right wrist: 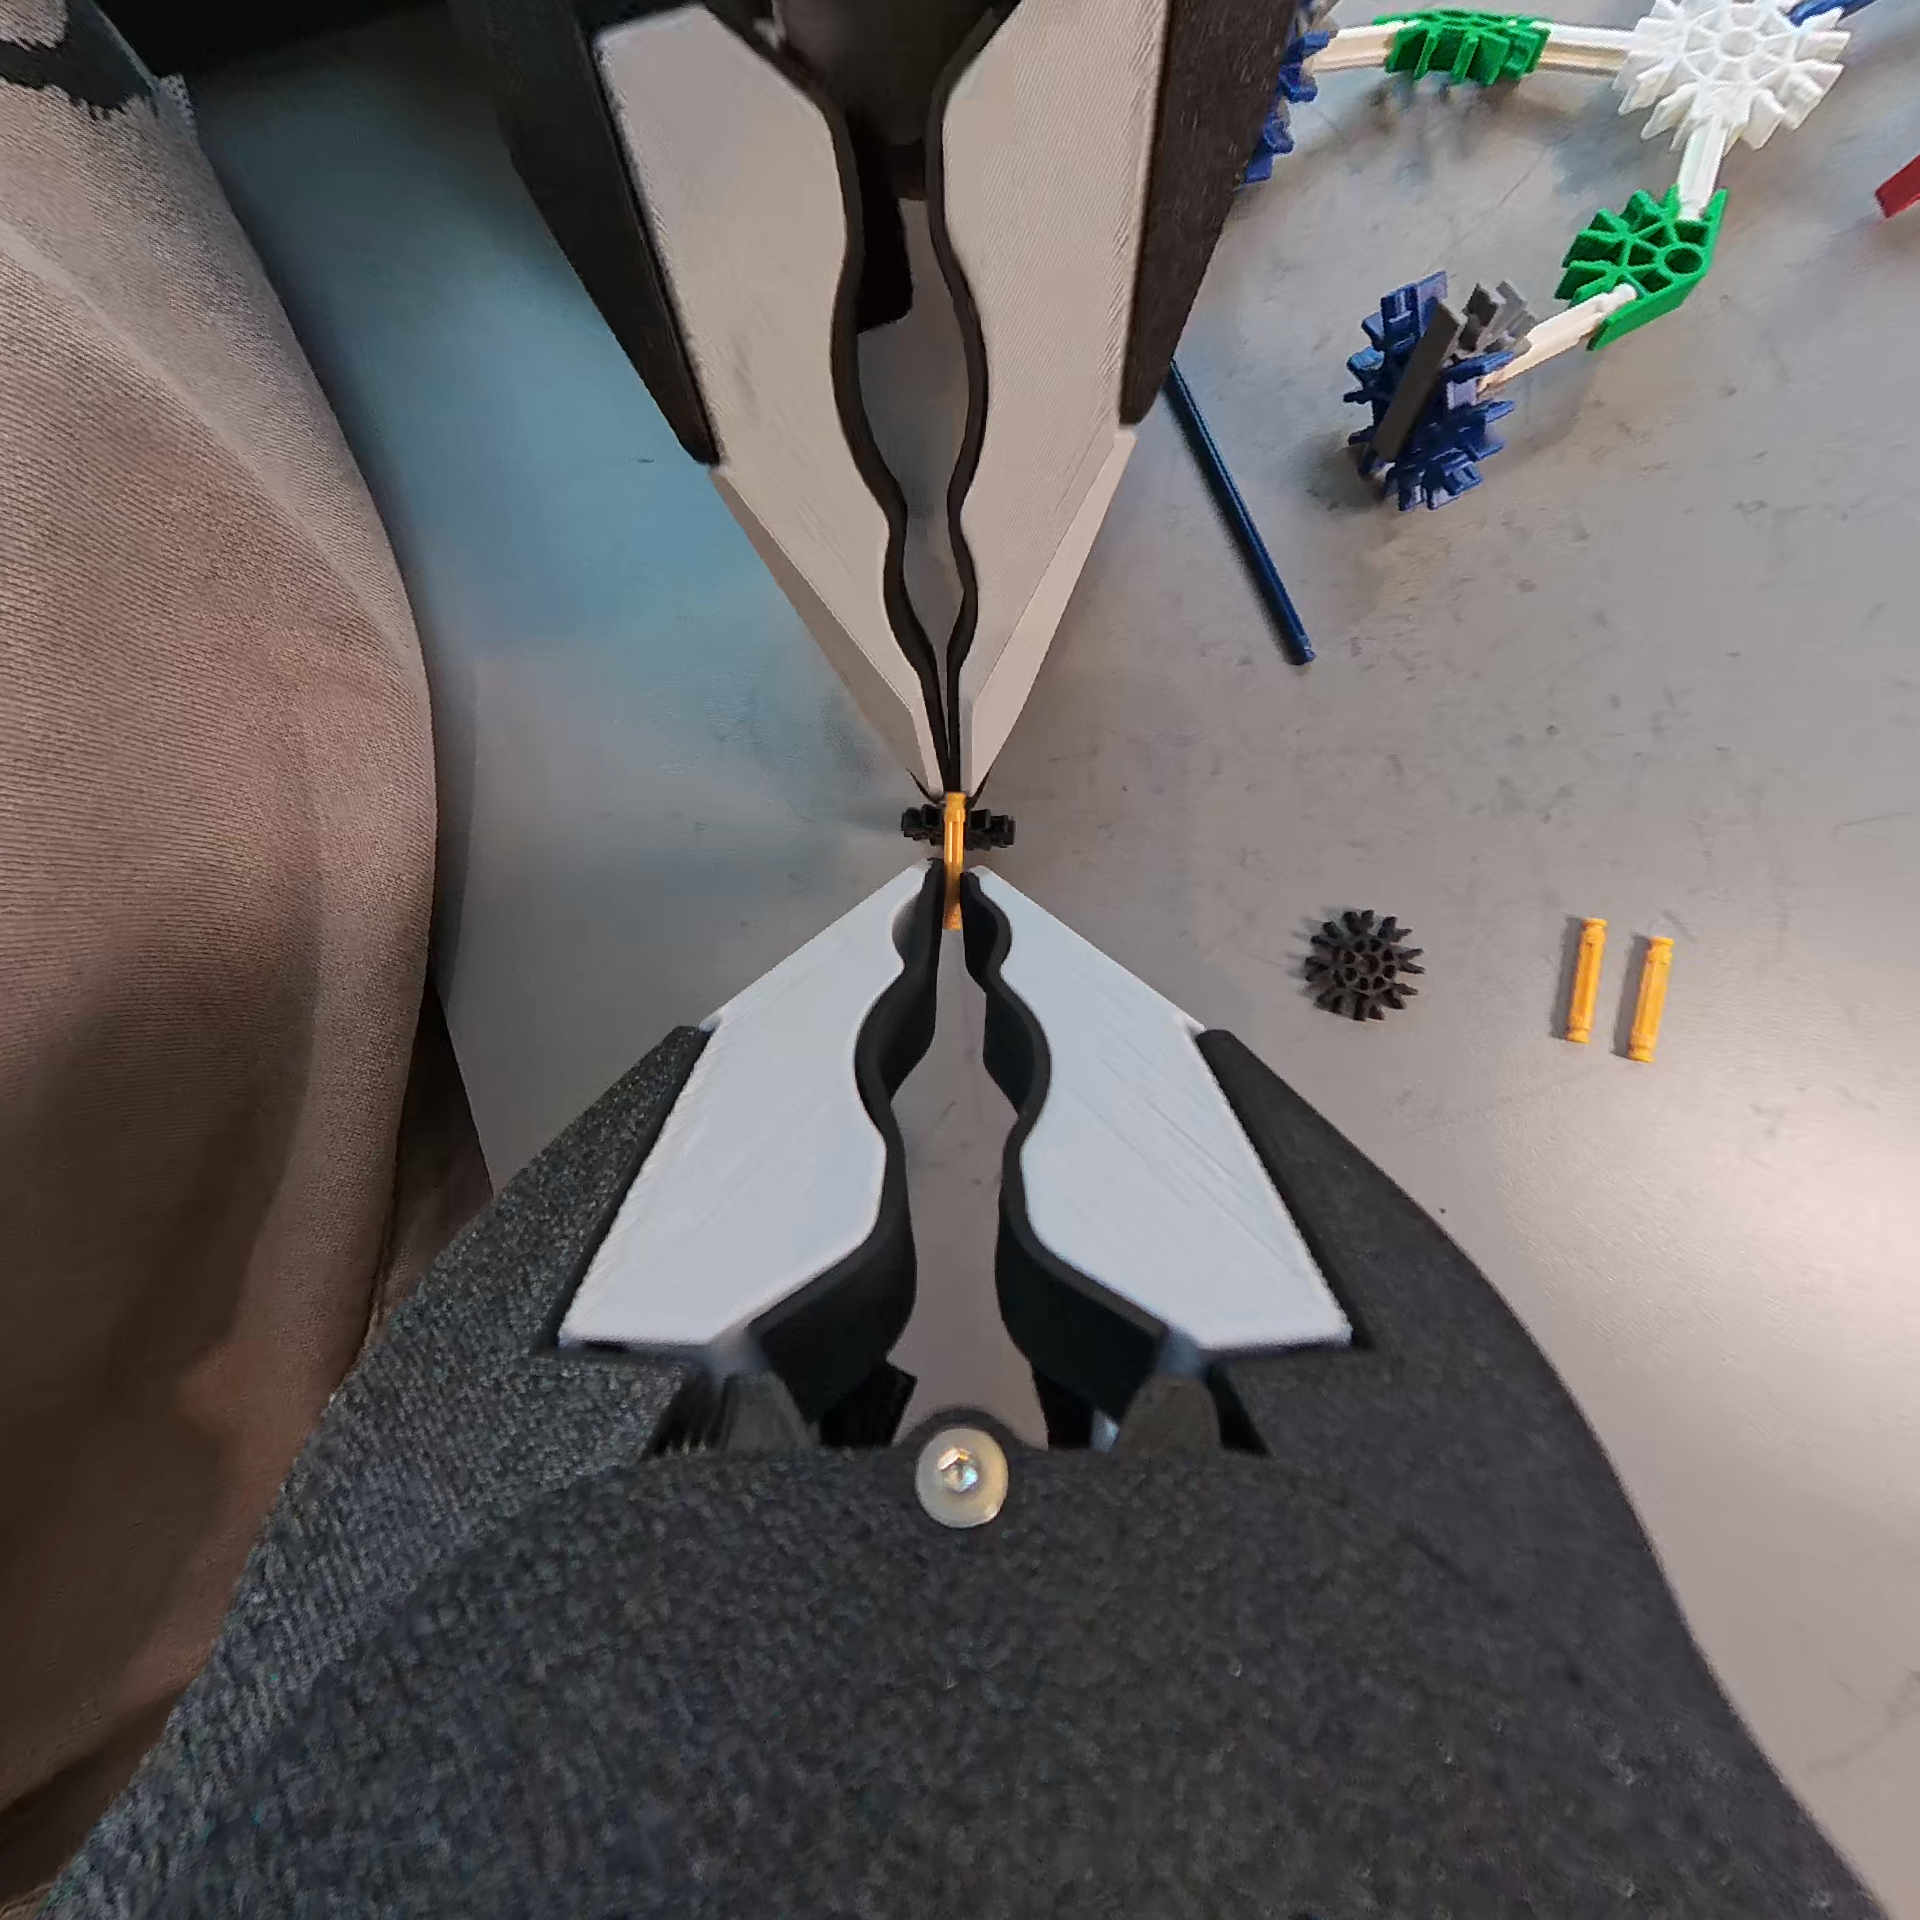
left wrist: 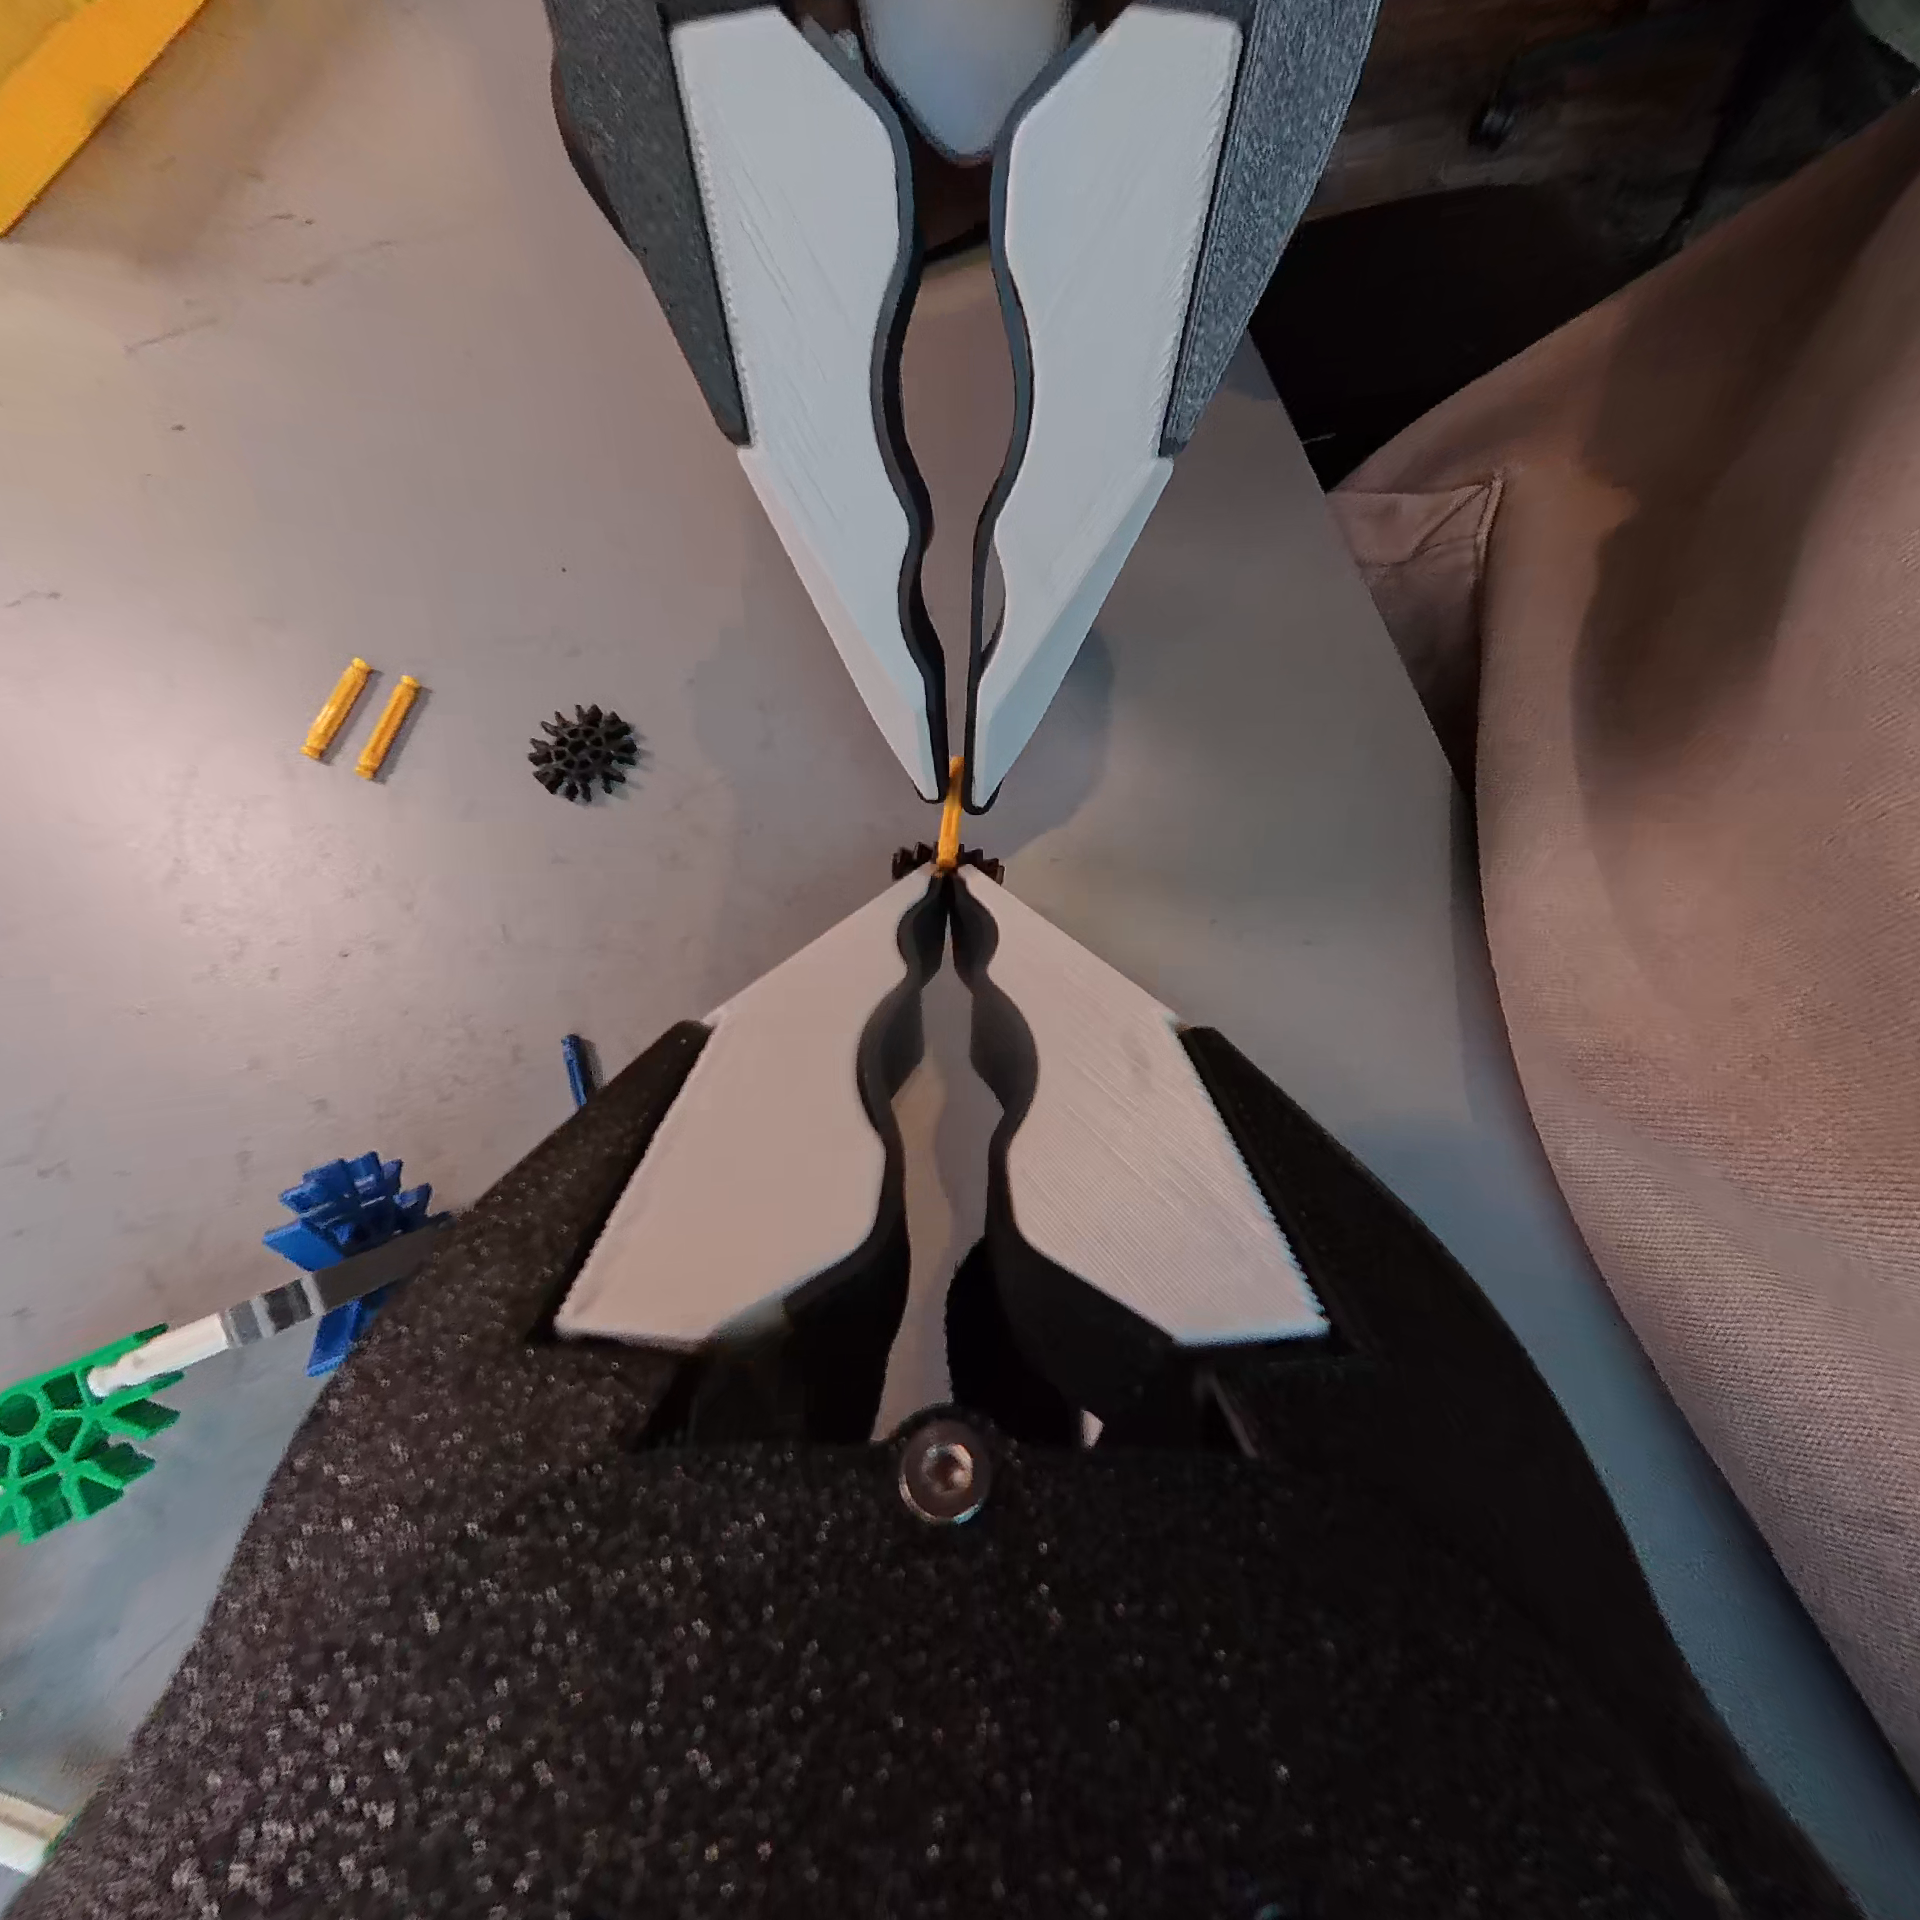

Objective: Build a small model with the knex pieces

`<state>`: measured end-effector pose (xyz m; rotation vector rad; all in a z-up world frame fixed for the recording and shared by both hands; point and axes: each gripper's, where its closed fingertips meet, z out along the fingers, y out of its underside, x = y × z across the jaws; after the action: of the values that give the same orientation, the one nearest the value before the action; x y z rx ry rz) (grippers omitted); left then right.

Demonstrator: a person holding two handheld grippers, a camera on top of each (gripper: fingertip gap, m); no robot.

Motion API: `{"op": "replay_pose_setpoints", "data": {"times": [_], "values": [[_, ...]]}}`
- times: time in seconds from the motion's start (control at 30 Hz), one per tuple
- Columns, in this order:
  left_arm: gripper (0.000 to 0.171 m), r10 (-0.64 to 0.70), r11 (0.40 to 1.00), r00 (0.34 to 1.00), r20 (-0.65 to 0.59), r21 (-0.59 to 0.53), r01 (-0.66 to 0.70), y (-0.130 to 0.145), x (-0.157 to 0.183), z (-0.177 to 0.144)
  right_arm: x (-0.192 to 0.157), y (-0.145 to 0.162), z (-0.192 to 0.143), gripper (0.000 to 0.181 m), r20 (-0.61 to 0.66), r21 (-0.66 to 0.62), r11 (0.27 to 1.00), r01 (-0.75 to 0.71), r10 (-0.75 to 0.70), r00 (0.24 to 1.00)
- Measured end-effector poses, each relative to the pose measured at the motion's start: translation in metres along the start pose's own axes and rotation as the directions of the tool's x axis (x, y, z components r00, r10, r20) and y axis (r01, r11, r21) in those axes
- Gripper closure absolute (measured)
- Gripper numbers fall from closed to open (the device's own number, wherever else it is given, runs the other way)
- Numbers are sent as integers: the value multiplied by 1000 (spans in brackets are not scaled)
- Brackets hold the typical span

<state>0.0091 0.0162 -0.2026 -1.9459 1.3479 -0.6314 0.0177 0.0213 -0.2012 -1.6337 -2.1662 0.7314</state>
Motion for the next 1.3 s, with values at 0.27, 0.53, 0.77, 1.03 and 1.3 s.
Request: {"op": "replay_pose_setpoints", "data": {"times": [0.27, 0.53, 0.77, 1.03, 1.3], "values": [[171, 17, 1000, 999, 40, -3, -17, -4, -2, 0, 1, -3, -2, 180, 0, 22, 999, -40, 40, 999], [171, -12, 1000, 1000, 21, -18, 12, 1, -2, 2, 5, 2, -1, 180, -13, 2, 999, -40, 40, 999], [171, -18, 1000, 1000, 11, -11, 18, 0, 0, 3, 4, 2, -1, 180, -13, -2, 999, -39, 39, 999], [171, -18, 1000, 1000, 3, -10, 18, -1, 3, 4, 6, 2, 0, 180, -16, 2, 999, -38, 38, 999], [171, -19, 1000, 1000, 3, -10, 19, 0, 2, 4, 7, 2, -1, 180, -19, 2, 999, -35, 35, 999]]}}
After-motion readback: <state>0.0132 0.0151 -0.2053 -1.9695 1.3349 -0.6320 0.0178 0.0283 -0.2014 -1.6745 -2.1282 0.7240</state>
